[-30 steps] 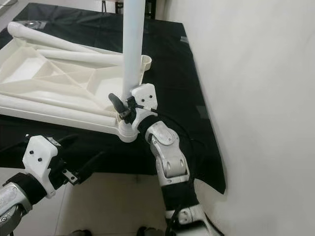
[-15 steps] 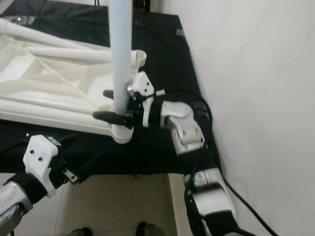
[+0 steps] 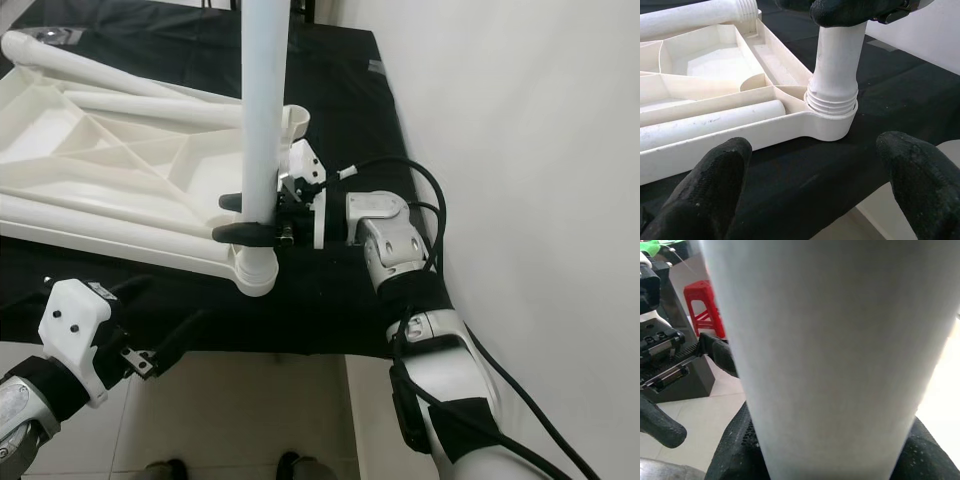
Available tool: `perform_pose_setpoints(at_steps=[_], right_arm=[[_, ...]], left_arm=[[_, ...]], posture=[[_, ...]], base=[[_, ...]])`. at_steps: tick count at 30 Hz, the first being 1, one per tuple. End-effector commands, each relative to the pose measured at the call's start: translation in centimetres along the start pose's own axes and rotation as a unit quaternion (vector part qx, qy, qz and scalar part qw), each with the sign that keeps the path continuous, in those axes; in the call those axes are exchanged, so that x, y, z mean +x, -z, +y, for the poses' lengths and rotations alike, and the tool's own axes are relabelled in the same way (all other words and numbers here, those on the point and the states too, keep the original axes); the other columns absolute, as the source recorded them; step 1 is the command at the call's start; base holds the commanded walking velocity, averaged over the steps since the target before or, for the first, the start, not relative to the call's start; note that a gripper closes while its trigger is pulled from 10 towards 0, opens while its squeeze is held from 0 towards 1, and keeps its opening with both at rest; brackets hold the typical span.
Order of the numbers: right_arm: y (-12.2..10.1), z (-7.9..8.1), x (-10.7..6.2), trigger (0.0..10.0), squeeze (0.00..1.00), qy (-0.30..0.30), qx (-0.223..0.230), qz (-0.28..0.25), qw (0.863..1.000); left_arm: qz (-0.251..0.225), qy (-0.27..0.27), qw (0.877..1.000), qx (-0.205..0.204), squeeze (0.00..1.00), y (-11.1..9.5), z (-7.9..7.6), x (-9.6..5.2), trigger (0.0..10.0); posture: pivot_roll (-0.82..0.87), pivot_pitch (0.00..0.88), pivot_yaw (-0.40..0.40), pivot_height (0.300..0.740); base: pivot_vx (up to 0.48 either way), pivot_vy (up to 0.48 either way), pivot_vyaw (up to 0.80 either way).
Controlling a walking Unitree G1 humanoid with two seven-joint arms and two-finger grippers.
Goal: Building children table
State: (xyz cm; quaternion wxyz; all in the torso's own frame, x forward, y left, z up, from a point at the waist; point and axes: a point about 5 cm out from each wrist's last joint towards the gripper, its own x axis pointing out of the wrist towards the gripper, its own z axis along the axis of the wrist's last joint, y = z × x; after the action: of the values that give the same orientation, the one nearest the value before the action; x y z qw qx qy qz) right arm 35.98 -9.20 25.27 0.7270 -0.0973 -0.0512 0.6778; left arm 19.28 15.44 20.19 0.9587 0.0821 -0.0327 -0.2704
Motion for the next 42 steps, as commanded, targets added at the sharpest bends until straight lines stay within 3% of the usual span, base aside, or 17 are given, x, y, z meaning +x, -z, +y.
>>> perform_pose_setpoints(at_steps=[1, 6, 10, 11, 12, 13, 14, 15, 28, 29, 31, 32, 35, 36, 37, 38, 42], right_arm=[[0.3, 0.0, -0.6, 0.0, 0.0, 0.006, 0.013, -0.02, 1.0], [0.6, 0.0, -1.1, 0.0, 0.0, 0.02, 0.015, -0.023, 0.999], [2.9, 0.0, -1.9, 0.0, 0.0, 0.189, 0.026, -0.002, 0.982], [5.1, 0.5, -1.4, 3.8, 0.0, 0.324, 0.052, 0.04, 0.944], [5.1, 0.5, -1.4, 3.8, 0.0, 0.324, 0.052, 0.04, 0.944], [7.0, 1.8, -1.3, 6.9, 0.0, 0.419, 0.061, 0.089, 0.901], [7.0, 1.8, -1.3, 6.9, 0.0, 0.419, 0.061, 0.089, 0.901], [8.6, 5.7, 0.7, 10.0, 0.0, 0.425, 0.09, 0.099, 0.895], [7.5, 5.0, 2.9, 10.0, 0.0, 0.405, 0.066, 0.075, 0.909], [6.8, 5.0, 3.3, 10.0, 0.45, 0.378, 0.048, 0.068, 0.922], [6.1, 5.1, 3.8, 10.0, 0.45, 0.344, 0.026, 0.062, 0.937], [5.4, 4.7, 3.9, 10.0, 1.0, 0.31, 0.025, 0.04, 0.95], [3.9, 3.8, 3.7, 10.0, 0.96, 0.247, 0.02, 0.007, 0.969], [3.3, 3.5, 3.6, 10.0, 0.66, 0.213, 0.015, -0.002, 0.977], [3.3, 3.5, 3.6, 10.0, 0.66, 0.213, 0.015, -0.002, 0.977], [2.6, 3.1, 3.4, 10.0, 0.0, 0.173, 0.007, -0.004, 0.985], [1.4, 2.6, 2.9, 10.0, 0.0, 0.091, -0.022, 0.0, 0.996]], left_arm=[[0.006, 0.008, 1.0, -0.002, 0.0, 0.1, -0.3, 0.0, 10.0], [0.006, 0.009, 1.0, -0.003, 0.0, 0.2, -0.4, 0.0, 10.0], [0.008, 0.016, 1.0, -0.007, 0.0, 0.3, -0.6, 0.1, 10.0], [0.009, 0.019, 1.0, -0.008, 0.0, 0.4, -0.6, 0.0, 10.0], [0.009, 0.019, 1.0, -0.008, 0.0, 0.4, -0.6, 0.0, 10.0], [0.01, 0.02, 1.0, -0.008, 0.0, 0.4, -0.5, 0.0, 10.0], [0.01, 0.02, 1.0, -0.008, 0.0, 0.4, -0.5, 0.0, 10.0], [0.013, 0.024, 1.0, -0.008, 0.0, 0.4, -0.5, 0.0, 10.0], [0.009, 0.024, 1.0, -0.005, 0.0, 0.3, -0.3, 0.2, 10.0], [0.008, 0.022, 1.0, -0.004, 0.0, 0.3, -0.2, 0.2, 10.0], [0.006, 0.021, 1.0, -0.004, 0.0, 0.2, -0.1, 0.3, 10.0], [0.006, 0.024, 1.0, -0.005, 0.0, 0.3, -0.2, 0.4, 10.0], [0.006, 0.026, 1.0, -0.005, 0.0, 0.4, -0.3, 0.5, 10.0], [0.006, 0.027, 1.0, -0.006, 0.0, 0.4, -0.4, 0.5, 10.0], [0.006, 0.027, 1.0, -0.006, 0.0, 0.4, -0.4, 0.5, 10.0], [0.006, 0.024, 1.0, -0.005, 0.0, 0.4, -0.3, 0.5, 10.0], [0.006, 0.019, 1.0, -0.003, 0.0, 0.4, -0.1, 0.4, 10.0]], posture=[[0.18, 0.233, -0.157, 0.74], [0.17, 0.227, -0.153, 0.74], [0.15, 0.223, -0.157, 0.74], [0.14, 0.224, -0.153, 0.74], [0.14, 0.224, -0.153, 0.74], [0.14, 0.228, -0.148, 0.74], [0.14, 0.228, -0.148, 0.74], [0.13, 0.236, -0.133, 0.74], [0.14, 0.221, -0.132, 0.74], [0.13, 0.217, -0.128, 0.74], [0.13, 0.217, -0.128, 0.74], [0.13, 0.214, -0.129, 0.74], [0.14, 0.214, -0.13, 0.74], [0.14, 0.212, -0.136, 0.74], [0.14, 0.212, -0.136, 0.74], [0.14, 0.212, -0.138, 0.74], [0.15, 0.211, -0.143, 0.74]], base=[[0.0, 0.0, 0.0], [0.0, 0.0, 0.0], [0.0, 0.0, 0.0], [0.0, 0.0, 0.0], [0.0, 0.0, 0.0], [0.0, 0.0, 0.0], [0.0, 0.0, 0.0], [0.0, 0.0, 0.0], [0.0, 0.0, 0.0], [0.0, 0.0, 0.0], [0.0, 0.0, 0.0], [0.0, 0.0, 0.0], [0.0, 0.0, 0.0], [0.0, 0.0, 0.0], [0.0, 0.0, 0.0], [0.0, 0.0, 0.0], [0.0, 0.0, 0.0]])
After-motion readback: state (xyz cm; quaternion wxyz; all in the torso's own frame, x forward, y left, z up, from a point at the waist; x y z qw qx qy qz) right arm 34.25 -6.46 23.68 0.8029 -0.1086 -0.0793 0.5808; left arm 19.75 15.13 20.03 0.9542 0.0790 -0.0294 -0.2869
